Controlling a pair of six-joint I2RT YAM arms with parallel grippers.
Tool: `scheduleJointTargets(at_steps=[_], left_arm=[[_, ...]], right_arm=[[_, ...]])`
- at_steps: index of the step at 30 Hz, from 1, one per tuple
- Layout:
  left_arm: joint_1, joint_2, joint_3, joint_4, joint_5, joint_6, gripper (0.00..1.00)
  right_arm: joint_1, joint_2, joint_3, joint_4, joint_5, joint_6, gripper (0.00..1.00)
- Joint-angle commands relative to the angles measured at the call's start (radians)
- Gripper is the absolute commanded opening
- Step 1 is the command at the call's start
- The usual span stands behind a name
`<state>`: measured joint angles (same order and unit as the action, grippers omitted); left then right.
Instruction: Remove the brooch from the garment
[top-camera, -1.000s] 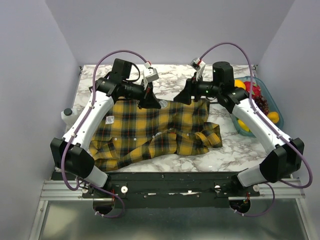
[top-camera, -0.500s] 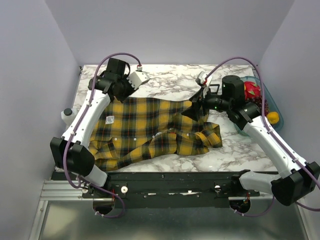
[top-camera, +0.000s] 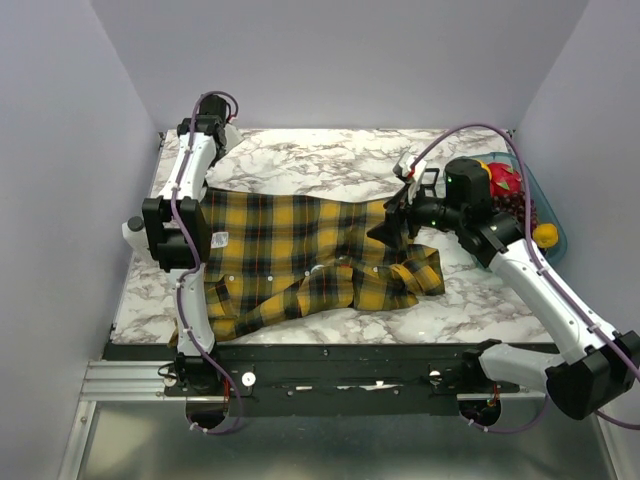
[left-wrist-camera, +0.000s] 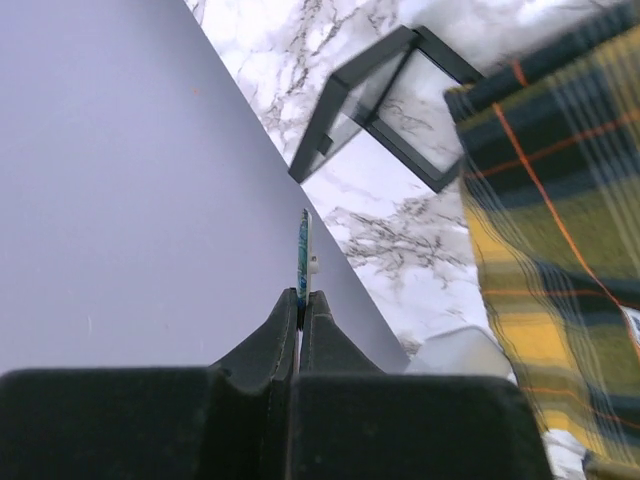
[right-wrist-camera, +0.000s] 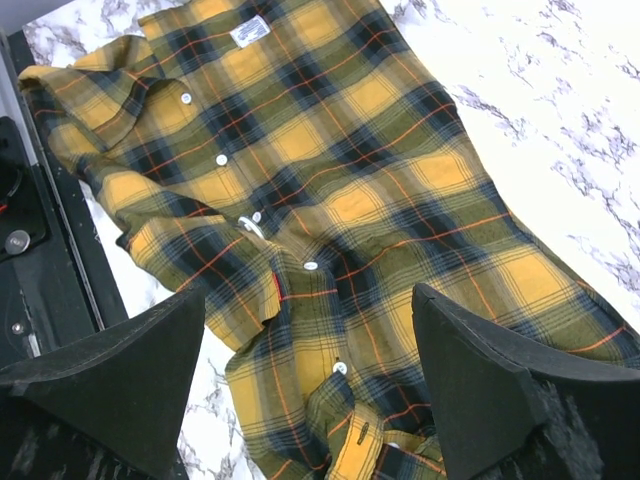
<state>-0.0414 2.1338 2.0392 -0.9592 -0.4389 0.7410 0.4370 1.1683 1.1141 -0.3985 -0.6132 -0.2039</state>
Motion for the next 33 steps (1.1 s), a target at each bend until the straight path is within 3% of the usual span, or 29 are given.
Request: scheduleJointTargets(at_steps=[1,11,19,33], left_arm=[[0.029,0.124,0.191,-0.102,-0.02,0.034,0.0],[0.034,0.16,0.133,-0.15,0.072,0.009,0.0],[0.034,0.17,0.102,-0.096,0.123,0.015,0.0],[0.034,0.25,0.093,-0.032,0.069,0.066,0.0]], right_arm=[[0.002,-0.032,-0.029,-0.003,0.03,-0.015,0.91],[-0.007,-0.027,-0.065,0.023,0.038,-0.022,0.91],[-0.009,0.033,-0.037,0.03,0.029,-0.014,0.91],[-0.014,0.079,-0.002,0.023,0.043,-0.019,0.91]])
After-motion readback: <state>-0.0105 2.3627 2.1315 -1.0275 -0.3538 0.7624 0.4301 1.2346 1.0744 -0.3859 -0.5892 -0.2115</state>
